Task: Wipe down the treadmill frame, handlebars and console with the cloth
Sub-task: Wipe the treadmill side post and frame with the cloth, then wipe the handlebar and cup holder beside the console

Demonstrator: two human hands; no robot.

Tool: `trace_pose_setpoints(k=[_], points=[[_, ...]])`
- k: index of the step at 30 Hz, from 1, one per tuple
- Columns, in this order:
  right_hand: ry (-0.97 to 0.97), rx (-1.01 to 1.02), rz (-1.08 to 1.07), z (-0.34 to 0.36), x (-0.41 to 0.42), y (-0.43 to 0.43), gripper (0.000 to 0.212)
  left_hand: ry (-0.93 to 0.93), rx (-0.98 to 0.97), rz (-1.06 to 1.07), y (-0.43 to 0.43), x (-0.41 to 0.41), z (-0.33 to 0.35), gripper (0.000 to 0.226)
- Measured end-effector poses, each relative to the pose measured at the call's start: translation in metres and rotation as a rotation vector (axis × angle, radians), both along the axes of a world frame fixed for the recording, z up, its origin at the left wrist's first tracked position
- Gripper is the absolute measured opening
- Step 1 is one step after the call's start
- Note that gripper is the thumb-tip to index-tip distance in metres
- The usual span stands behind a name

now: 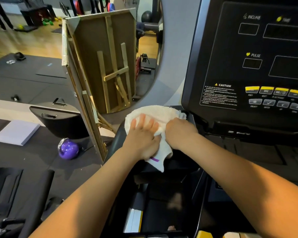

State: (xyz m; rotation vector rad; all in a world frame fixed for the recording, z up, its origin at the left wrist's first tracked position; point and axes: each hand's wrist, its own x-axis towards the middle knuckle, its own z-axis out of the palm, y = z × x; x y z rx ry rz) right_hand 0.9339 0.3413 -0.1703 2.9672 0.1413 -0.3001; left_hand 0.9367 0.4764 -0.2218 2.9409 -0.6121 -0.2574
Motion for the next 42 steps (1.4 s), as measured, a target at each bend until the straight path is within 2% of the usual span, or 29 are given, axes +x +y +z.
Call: trace_pose_setpoints(k=[3,6,10,14,18,21,24,27,30,32,36,39,42], points=[[0.011,-0.122,0.138,0.007,-0.030,0.004,0.025,0.078,-0.110,-0.057,-0.001,-0.034,-0.005,0.074],[0.034,-0.132,0.202,0.005,-0.049,-0.001,0.023,0.156,-0.302,0.009,-0.002,-0.054,-0.006,0.062],[0.122,-0.102,0.149,0.002,-0.027,-0.006,0.025,0.161,-0.144,-0.046,-0.007,-0.028,-0.015,0.085],[0.115,-0.106,0.082,-0.014,0.005,-0.020,0.048,0.221,-0.116,0.005,-0.018,-0.012,-0.010,0.066],[0.095,-0.088,0.112,-0.006,-0.022,-0.016,0.025,0.278,-0.237,-0.038,-0.008,-0.042,0.005,0.064],[0.091,-0.078,0.180,-0.009,-0.047,-0.013,0.023,0.316,-0.232,-0.050,0.004,-0.070,0.019,0.058],[0.185,-0.175,0.193,-0.008,-0.028,-0.015,0.033,0.354,-0.239,-0.041,-0.001,-0.063,0.024,0.059],[0.279,-0.189,0.114,-0.011,0.011,-0.019,0.060,0.342,-0.232,-0.027,-0.014,-0.039,0.011,0.077],[0.285,-0.223,0.223,-0.015,0.018,-0.032,0.049,0.330,-0.166,-0.029,-0.017,-0.047,0.008,0.069],[0.216,-0.194,0.287,-0.016,-0.004,-0.040,0.039,0.306,-0.224,-0.043,-0.008,-0.068,0.018,0.060],[0.228,-0.212,0.361,-0.014,-0.043,-0.050,0.039,0.279,-0.296,-0.040,0.016,-0.090,0.034,0.056],[0.252,-0.116,0.301,-0.006,-0.045,-0.051,0.037,0.237,-0.186,-0.058,0.017,-0.100,0.037,0.058],[0.233,-0.046,0.335,-0.016,-0.037,-0.047,0.039,0.224,-0.140,-0.030,0.015,-0.104,0.037,0.063]])
